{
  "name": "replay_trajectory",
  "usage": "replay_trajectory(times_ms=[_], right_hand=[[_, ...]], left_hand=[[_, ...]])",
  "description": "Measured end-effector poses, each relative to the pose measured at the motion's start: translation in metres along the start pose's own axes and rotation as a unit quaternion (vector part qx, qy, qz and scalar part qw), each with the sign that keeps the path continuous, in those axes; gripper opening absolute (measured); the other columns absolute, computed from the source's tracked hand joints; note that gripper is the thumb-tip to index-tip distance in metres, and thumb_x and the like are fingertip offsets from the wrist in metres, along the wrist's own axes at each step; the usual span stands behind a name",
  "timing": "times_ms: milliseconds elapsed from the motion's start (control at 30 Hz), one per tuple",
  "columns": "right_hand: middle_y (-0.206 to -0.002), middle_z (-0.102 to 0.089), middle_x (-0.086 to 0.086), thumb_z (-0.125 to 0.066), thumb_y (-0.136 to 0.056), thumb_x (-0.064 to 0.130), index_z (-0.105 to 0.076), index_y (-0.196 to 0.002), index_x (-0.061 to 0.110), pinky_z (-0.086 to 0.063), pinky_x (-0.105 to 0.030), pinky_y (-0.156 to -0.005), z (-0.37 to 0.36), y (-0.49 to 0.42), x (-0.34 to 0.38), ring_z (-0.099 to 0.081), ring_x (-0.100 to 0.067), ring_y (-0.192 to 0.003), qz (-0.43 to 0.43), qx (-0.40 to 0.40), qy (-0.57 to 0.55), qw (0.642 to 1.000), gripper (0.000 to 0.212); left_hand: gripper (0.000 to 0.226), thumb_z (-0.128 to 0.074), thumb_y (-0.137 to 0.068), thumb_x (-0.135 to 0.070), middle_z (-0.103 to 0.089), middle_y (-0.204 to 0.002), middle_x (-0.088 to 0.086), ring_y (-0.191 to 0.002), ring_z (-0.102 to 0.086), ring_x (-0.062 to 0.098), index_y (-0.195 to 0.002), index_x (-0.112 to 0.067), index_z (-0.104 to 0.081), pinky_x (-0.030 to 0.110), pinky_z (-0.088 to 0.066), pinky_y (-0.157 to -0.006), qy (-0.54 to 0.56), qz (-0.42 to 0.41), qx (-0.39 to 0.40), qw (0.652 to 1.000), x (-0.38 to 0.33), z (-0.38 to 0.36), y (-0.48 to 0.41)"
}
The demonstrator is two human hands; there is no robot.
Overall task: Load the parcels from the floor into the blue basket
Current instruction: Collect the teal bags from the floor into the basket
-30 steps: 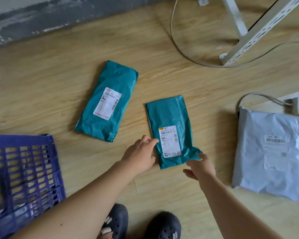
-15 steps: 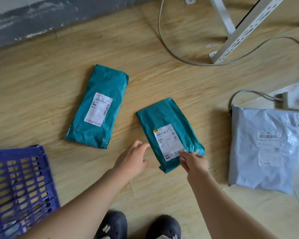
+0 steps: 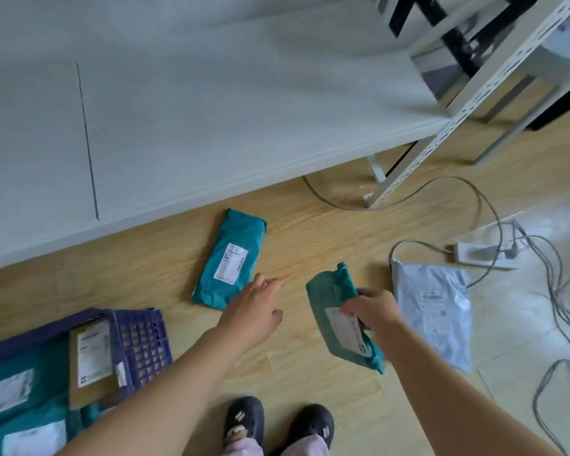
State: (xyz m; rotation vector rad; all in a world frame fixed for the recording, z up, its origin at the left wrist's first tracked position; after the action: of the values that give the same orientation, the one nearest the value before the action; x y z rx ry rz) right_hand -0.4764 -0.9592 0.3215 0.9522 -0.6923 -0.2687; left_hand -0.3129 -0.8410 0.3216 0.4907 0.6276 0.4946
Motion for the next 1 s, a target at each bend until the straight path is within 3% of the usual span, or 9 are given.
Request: replay_trajectory(times_ms=[200,367,500,700,800,900,1000], right_hand=[[-0.073,-0.061,-0.008,-0.061,-0.075,0.006,-0.069,-0.084,0.017,-0.041,-0.029,-0.064,0.034,0.120,0.067,-0.056,-0.024,-0.073,0.083,0.012,0.079,0.993,0.016],[-0.065,-0.053,0.000,-0.057,-0.078,0.005,-0.068,-0.086,0.023,-0.032,-0.022,-0.053,0.052,0.206,0.104,-0.042,-0.014,-0.059,0.163,0.019,0.114,0.980,0.023],[-0.074,-0.058,-0.004,-0.058,-0.080,0.002,-0.072,-0.097,0.019,-0.034,-0.021,-0.054,0.064,0.260,0.110,-0.043,-0.013,-0.060,0.204,0.033,0.103,0.973,0.028],[-0.088,-0.067,-0.013,-0.060,-0.085,0.003,-0.068,-0.112,0.011,-0.042,-0.013,-0.048,0.073,0.324,0.107,-0.051,-0.013,-0.069,0.241,0.062,0.117,0.962,0.029],[-0.094,-0.067,-0.009,-0.060,-0.087,0.003,-0.065,-0.118,0.011,-0.055,-0.027,-0.072,0.062,0.347,0.104,-0.059,-0.016,-0.081,0.251,0.095,0.120,0.956,0.032],[-0.095,-0.065,-0.005,-0.060,-0.087,0.001,-0.064,-0.118,0.011,-0.050,-0.031,-0.075,0.039,0.359,0.099,-0.055,-0.017,-0.084,0.266,0.124,0.126,0.948,0.033],[-0.101,-0.069,-0.010,-0.058,-0.086,-0.001,-0.067,-0.112,0.011,-0.049,-0.035,-0.075,0.010,0.370,0.098,-0.058,-0.021,-0.089,0.291,0.156,0.150,0.932,0.030]], left_hand=[[0.056,-0.054,-0.090,-0.022,-0.031,-0.140,-0.006,-0.128,-0.041,0.020,-0.142,-0.025,-0.033,0.040,-0.041,-0.100,0.000,-0.011,-0.064,0.998,-0.033,0.091,0.072],[0.062,-0.055,-0.090,-0.021,-0.028,-0.144,-0.003,-0.127,-0.042,0.018,-0.145,-0.024,-0.026,0.033,-0.044,-0.096,-0.017,-0.020,-0.132,0.991,-0.052,0.145,0.130],[0.070,-0.059,-0.088,-0.020,-0.029,-0.145,-0.002,-0.131,-0.037,0.017,-0.147,-0.024,-0.022,0.032,-0.044,-0.098,-0.024,-0.006,-0.172,0.985,-0.056,0.166,0.181],[0.056,-0.059,-0.088,-0.021,-0.035,-0.142,-0.004,-0.130,-0.037,0.015,-0.140,-0.020,-0.037,0.032,-0.039,-0.105,-0.022,0.031,-0.196,0.980,-0.052,0.184,0.255],[0.032,-0.051,-0.093,-0.019,-0.049,-0.126,-0.001,-0.114,-0.048,0.016,-0.124,-0.015,-0.049,0.032,-0.045,-0.090,-0.018,0.046,-0.208,0.977,-0.042,0.190,0.296],[0.013,-0.042,-0.097,-0.019,-0.057,-0.094,0.001,-0.082,-0.052,0.017,-0.098,-0.013,-0.054,0.026,-0.036,-0.057,-0.009,0.090,-0.225,0.970,-0.024,0.195,0.335],[0.014,-0.041,-0.098,-0.022,-0.057,-0.083,-0.001,-0.073,-0.053,0.017,-0.098,-0.014,-0.053,0.025,-0.034,-0.052,-0.018,0.140,-0.251,0.958,-0.002,0.201,0.369]])
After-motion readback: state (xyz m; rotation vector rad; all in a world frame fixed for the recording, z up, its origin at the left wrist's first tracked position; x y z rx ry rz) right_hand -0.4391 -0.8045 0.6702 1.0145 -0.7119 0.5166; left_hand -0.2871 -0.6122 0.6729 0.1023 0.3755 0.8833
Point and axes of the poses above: each hand's wrist, its own y-axis away from the middle knuckle, its own z-axis out of the back of the hand, x = y × z, the point moved 2 cm from there along -y, towards the middle knuckle
